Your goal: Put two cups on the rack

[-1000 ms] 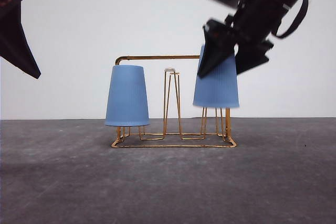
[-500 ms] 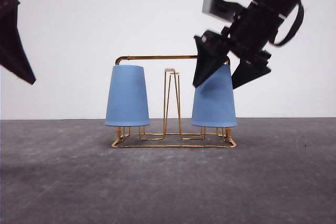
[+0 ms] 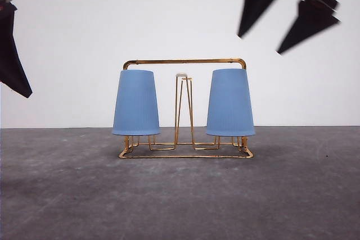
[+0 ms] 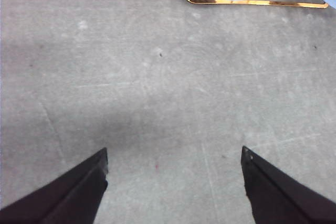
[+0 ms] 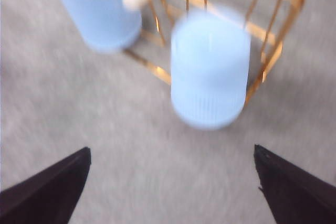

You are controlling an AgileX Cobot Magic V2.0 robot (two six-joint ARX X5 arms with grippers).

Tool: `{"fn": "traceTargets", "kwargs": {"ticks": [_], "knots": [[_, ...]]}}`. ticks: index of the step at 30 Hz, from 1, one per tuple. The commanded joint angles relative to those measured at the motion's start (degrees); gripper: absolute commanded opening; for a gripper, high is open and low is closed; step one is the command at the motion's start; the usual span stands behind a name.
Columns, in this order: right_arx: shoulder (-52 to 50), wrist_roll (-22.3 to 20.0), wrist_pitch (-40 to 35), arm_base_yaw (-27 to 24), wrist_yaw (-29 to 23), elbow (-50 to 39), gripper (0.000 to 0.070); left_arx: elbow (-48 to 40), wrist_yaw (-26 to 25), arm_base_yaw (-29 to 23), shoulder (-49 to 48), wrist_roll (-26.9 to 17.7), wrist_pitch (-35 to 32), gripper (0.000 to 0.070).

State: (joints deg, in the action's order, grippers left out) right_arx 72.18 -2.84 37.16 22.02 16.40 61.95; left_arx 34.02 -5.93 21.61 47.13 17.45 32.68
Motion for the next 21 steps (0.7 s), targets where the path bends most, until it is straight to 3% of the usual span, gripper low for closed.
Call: {"fn": "traceTargets", "kwargs": {"ticks": [1, 9, 14, 20, 21], "knots": [[-4.1, 1.1, -3.3, 0.2, 0.1, -4.1, 0.0619, 0.4, -0.1, 0.2, 0.3, 0.1, -0.8, 0.0463], [-20.4, 9.7, -17.4, 0.3, 0.0, -24.3, 0.0615, 0.4, -0.1, 0.2, 0.3, -0.1, -0.9, 0.0463], [-25.9, 14.0, -27.0, 0.6, -1.3, -33.9, 0.0529, 0.4, -0.1, 0.2, 0.3, 0.0, -2.5, 0.0463], [-26.2, 15.9, -27.9, 0.6, -1.1, -35.7, 0.052, 0.4, -0.8, 0.2, 0.3, 0.2, -2.5, 0.0472], [-26.2, 15.9, -28.0, 0.6, -1.5, -35.7, 0.0381, 0.4, -1.4, 0.2, 0.3, 0.2, -2.6, 0.0385]]}}
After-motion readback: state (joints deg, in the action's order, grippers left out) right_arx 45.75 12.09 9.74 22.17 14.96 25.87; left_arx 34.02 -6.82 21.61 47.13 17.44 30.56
